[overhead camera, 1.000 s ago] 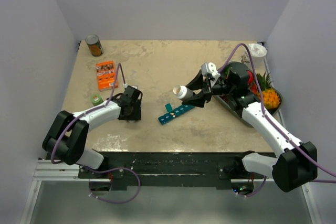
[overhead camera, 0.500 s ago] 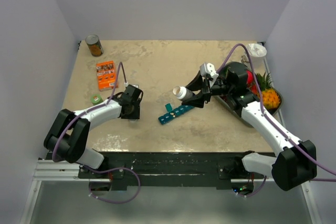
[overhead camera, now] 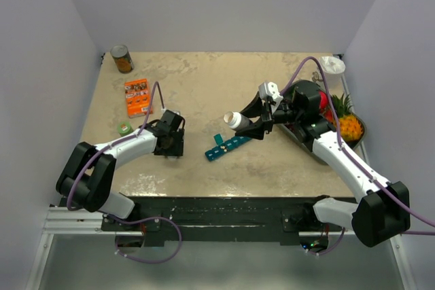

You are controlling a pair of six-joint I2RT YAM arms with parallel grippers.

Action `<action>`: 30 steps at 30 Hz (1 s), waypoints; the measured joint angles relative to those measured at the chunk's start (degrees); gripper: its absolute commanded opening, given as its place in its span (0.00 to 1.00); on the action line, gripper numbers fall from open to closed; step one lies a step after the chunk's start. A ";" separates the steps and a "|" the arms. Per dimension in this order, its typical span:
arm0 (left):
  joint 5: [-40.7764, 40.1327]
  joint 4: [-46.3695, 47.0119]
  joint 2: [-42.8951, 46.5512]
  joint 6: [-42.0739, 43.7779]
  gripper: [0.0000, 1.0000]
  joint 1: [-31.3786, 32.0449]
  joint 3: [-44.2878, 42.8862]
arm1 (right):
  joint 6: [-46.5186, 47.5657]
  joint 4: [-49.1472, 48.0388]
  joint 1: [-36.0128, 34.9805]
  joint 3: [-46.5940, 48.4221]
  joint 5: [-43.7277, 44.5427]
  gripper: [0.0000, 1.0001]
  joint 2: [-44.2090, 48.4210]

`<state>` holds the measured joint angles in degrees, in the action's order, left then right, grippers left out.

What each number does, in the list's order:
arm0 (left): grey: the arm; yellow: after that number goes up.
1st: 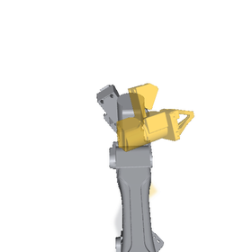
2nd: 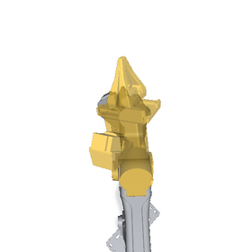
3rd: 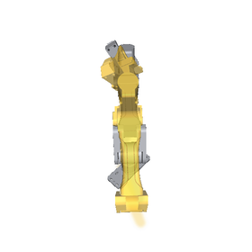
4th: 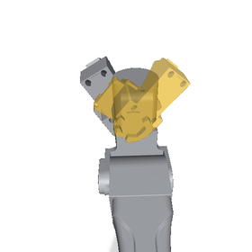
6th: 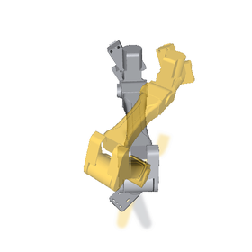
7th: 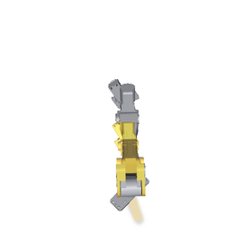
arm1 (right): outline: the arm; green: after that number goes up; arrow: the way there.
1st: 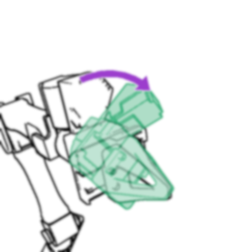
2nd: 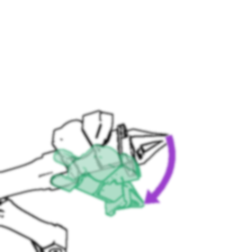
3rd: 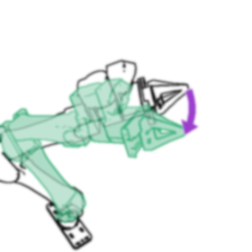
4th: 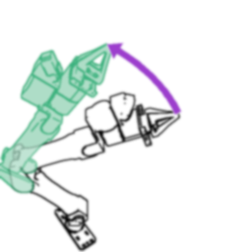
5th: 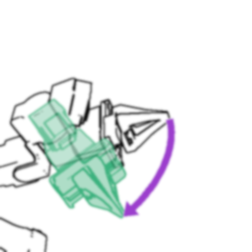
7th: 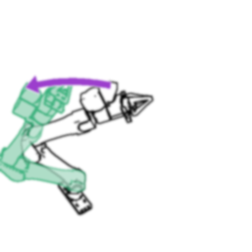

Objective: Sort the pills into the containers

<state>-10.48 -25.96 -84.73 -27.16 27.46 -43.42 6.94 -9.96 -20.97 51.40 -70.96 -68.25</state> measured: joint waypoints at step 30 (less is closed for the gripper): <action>36.48 31.06 23.89 -17.33 0.11 -0.07 1.68 | 12.59 11.69 -0.28 0.13 5.81 0.00 -4.22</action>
<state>26.00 5.10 -60.84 -44.49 27.40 -41.74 19.53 1.74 -21.26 51.53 -65.14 -72.47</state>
